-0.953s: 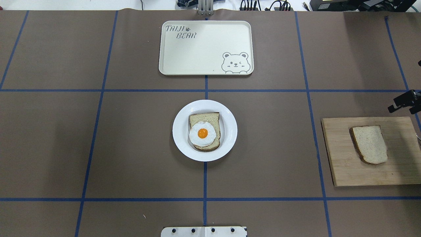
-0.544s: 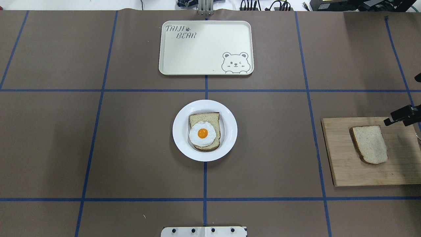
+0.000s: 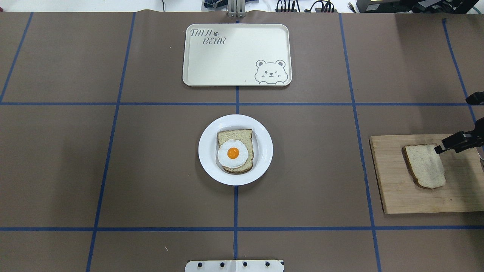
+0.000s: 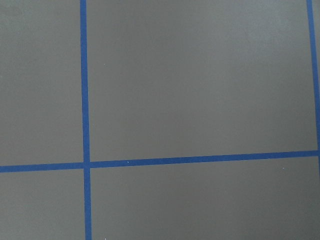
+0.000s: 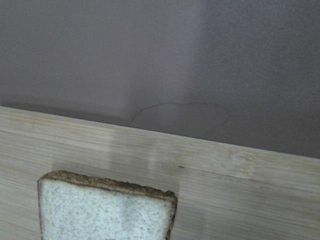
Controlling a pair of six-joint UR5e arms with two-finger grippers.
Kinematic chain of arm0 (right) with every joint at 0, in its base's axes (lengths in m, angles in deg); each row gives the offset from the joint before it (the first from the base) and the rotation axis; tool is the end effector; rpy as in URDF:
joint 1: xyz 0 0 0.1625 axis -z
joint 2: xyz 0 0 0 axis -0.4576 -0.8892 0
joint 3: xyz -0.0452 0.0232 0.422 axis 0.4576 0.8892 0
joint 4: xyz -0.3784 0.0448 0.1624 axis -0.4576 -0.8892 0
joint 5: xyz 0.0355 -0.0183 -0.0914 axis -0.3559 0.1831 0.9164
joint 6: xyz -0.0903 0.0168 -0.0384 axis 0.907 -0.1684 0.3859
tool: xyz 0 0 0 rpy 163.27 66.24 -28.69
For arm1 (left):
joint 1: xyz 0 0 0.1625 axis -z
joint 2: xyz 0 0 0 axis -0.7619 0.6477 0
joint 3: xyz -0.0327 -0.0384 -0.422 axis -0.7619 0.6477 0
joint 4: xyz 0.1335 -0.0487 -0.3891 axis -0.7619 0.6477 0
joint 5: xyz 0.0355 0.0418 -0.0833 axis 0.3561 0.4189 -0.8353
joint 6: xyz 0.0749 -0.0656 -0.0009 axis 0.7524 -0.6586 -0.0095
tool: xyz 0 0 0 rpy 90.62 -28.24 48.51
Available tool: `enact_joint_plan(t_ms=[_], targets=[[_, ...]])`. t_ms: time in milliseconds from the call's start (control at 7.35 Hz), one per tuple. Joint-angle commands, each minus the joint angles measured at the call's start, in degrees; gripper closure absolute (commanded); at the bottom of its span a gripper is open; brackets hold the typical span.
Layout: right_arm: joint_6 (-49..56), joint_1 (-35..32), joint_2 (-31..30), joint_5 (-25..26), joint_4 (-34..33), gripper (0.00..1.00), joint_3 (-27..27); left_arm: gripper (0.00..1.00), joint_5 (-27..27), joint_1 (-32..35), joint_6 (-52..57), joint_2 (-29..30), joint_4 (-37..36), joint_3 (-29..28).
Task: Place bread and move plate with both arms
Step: 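Lower the right gripper onto the bread slice on the wooden board, then close the right gripper on the bread slice's edge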
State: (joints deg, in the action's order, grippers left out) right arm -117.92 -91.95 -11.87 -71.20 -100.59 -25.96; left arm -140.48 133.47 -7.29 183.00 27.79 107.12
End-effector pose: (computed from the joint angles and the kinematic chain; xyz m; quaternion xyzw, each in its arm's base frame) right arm -0.1516 -0.4404 0.6609 -0.0214 -0.4994 -0.0853 0.8619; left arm 0.0038 -0.5704 0.5313 0.0466 0.4283 0.0039 0.9024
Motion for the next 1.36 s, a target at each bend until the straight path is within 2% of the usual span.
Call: enact_joint_plan(t_ms=[0, 408, 544, 680, 817, 1225], targets=[[0.0, 0.9, 0.3, 0.0, 0.2, 0.24, -0.1, 0.02, 0.0, 0.0, 0.0, 0.0, 0.0, 0.0], [0.1, 1.3, 0.3, -0.1, 0.2, 0.35, -0.1, 0.02, -0.1, 0.0, -0.1, 0.0, 0.0, 0.2], [0.0, 1.3, 0.3, -0.1, 0.2, 0.41, -0.3, 0.02, -0.1, 0.0, 0.0, 0.0, 0.0, 0.2], [0.0, 1.3, 0.3, -0.2, 0.2, 0.50, -0.5, 0.02, -0.1, 0.0, 0.0, 0.0, 0.0, 0.3], [0.0, 1.3, 0.3, -0.2, 0.2, 0.55, -0.5, 0.02, -0.1, 0.0, 0.0, 0.0, 0.0, 0.2], [-0.1, 1.6, 0.3, -0.2, 0.1, 0.54, -0.4, 0.02, -0.1, 0.0, -0.1, -0.1, 0.0, 0.5]])
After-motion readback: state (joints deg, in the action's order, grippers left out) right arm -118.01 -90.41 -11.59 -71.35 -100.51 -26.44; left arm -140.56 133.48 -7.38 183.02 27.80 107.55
